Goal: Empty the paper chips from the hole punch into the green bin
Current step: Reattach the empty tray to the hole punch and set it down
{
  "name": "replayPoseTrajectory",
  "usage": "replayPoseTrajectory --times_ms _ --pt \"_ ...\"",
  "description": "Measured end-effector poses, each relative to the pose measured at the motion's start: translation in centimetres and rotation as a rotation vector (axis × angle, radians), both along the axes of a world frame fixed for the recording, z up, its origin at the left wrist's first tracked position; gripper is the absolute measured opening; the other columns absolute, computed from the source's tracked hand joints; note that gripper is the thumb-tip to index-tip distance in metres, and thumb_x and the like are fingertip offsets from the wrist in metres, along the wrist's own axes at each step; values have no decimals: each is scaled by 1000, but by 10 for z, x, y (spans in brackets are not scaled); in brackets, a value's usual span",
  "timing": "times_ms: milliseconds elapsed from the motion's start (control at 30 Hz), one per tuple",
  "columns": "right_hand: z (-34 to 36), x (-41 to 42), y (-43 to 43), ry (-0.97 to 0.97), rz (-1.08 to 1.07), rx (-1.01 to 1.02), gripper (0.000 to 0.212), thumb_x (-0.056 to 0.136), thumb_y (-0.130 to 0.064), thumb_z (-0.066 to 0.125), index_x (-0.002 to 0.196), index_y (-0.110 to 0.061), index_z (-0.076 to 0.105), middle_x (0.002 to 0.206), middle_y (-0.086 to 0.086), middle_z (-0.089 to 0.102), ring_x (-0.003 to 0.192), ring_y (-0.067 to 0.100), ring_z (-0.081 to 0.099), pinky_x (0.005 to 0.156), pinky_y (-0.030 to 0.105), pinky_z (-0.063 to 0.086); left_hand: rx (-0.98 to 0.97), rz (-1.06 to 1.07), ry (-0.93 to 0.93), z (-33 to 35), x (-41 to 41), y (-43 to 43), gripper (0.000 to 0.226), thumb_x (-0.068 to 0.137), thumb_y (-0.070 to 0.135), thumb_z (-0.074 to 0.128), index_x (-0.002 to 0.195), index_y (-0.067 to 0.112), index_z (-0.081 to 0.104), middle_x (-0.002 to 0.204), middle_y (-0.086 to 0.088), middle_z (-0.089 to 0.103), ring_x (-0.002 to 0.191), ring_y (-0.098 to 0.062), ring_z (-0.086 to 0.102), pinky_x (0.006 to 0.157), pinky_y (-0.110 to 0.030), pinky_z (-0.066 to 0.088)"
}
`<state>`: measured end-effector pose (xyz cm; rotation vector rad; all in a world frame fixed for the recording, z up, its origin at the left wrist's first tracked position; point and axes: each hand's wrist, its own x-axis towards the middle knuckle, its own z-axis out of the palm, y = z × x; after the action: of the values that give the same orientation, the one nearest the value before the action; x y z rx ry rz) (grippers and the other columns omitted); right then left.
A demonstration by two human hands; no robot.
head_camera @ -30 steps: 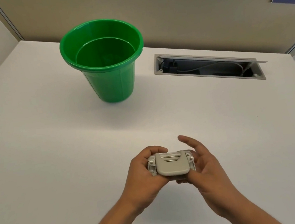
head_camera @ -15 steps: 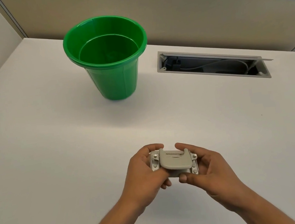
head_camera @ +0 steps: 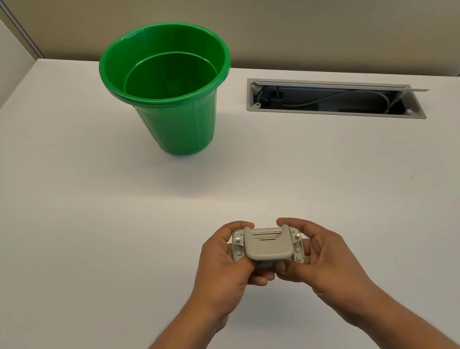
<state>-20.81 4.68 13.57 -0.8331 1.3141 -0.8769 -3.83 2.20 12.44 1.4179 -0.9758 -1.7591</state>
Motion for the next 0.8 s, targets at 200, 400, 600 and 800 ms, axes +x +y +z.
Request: replayPoseTrajectory --times_ms 200,400,600,800 --pt "-1 -3 -1 -35 36 27 73 69 -4 78 135 -18 50 108 13 78 94 26 74 82 33 58 2 12 16 -4 2 -1 41 88 -16 57 113 16 60 91 -12 80 52 -24 68 49 -25 55" --pt "6 -11 -5 -351 -21 184 42 94 2 52 133 -13 57 120 19 73 107 37 71 88 39 60 3 6 17 -6 6 -3 41 89 -15 54 114 18 59 94 -6 80 54 -22 69 53 -27 58" --pt "7 -9 -4 -198 -60 152 31 99 -3 46 110 -6 75 109 17 77 101 28 74 84 33 61 -6 37 15 -6 4 -5 39 89 -17 55 112 14 60 87 -3 80 55 -22 70 50 -23 56" --pt "13 -13 -5 -162 -85 146 30 97 -3 50 102 -8 79 106 16 78 95 24 76 78 28 61 -29 47 22 -4 -2 -4 41 87 -20 53 109 14 60 87 1 80 53 -23 70 48 -23 55"
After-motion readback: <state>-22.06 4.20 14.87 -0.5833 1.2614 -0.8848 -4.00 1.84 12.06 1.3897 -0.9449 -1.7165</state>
